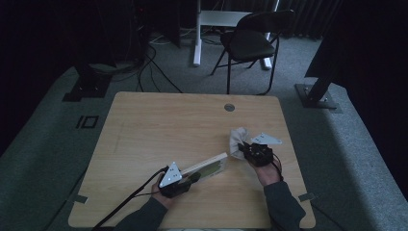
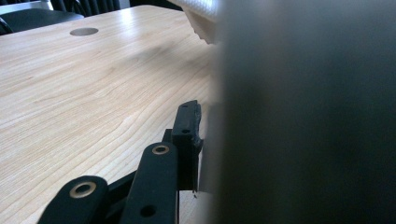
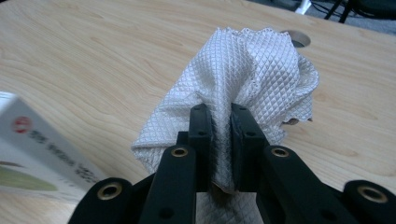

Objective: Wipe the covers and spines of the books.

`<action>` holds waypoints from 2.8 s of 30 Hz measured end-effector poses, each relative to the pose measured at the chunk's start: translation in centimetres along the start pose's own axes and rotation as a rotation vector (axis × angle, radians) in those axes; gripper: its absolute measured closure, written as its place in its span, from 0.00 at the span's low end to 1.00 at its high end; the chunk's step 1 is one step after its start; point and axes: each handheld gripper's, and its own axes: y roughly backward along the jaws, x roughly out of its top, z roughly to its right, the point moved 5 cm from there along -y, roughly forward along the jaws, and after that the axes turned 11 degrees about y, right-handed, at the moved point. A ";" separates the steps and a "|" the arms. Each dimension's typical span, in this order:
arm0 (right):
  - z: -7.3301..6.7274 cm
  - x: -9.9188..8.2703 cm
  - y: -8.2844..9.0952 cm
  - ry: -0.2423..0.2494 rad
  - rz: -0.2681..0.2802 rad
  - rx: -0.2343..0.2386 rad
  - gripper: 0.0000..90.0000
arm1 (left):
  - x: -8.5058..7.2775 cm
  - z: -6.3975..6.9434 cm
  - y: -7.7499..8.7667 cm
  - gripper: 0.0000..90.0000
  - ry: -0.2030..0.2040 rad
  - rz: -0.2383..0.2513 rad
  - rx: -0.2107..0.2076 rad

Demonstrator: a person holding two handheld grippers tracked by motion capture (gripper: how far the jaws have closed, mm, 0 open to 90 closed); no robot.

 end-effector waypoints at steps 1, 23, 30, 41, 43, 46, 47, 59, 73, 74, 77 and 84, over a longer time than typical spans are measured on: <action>-0.1 0.1 0.2 0.001 0.004 0.002 0.90 | 0.0 0.0 0.0 0.79 0.000 0.000 0.000; -1.2 2.1 2.9 0.051 0.069 0.021 0.90 | 0.0 0.0 0.0 0.80 -0.005 0.000 0.003; -1.8 2.7 3.5 0.074 0.084 0.034 0.90 | 0.0 0.0 0.0 0.81 -0.007 0.002 0.009; -2.4 3.4 4.1 0.089 0.104 0.052 0.90 | 0.0 0.1 -0.1 0.82 -0.026 -0.001 0.024; -2.7 3.5 4.1 0.095 0.108 0.060 0.90 | 0.0 0.2 -0.1 0.83 -0.027 -0.002 0.024; -3.4 3.7 3.8 0.099 0.107 0.084 0.90 | 0.0 0.2 -0.1 0.83 -0.034 -0.004 0.033; -3.7 3.8 3.6 0.109 0.101 0.090 0.90 | 0.0 0.2 -0.1 0.84 -0.037 -0.007 0.036; -5.0 4.2 2.7 0.145 0.076 0.113 0.90 | 0.0 0.3 -0.2 0.84 -0.044 -0.006 0.048; -6.3 4.8 2.6 0.176 0.079 0.135 0.90 | 0.0 0.2 -0.2 0.85 -0.042 -0.005 0.048; -6.3 4.8 2.6 0.177 0.078 0.141 0.90 | 0.0 0.2 -0.2 0.85 -0.041 -0.005 0.047; -6.5 4.8 2.5 0.176 0.080 0.151 0.90 | 0.0 0.3 -0.2 0.85 -0.038 -0.005 0.046; -7.5 5.1 2.4 0.198 0.081 0.172 0.90 | 0.0 0.2 -0.2 0.85 -0.040 -0.006 0.046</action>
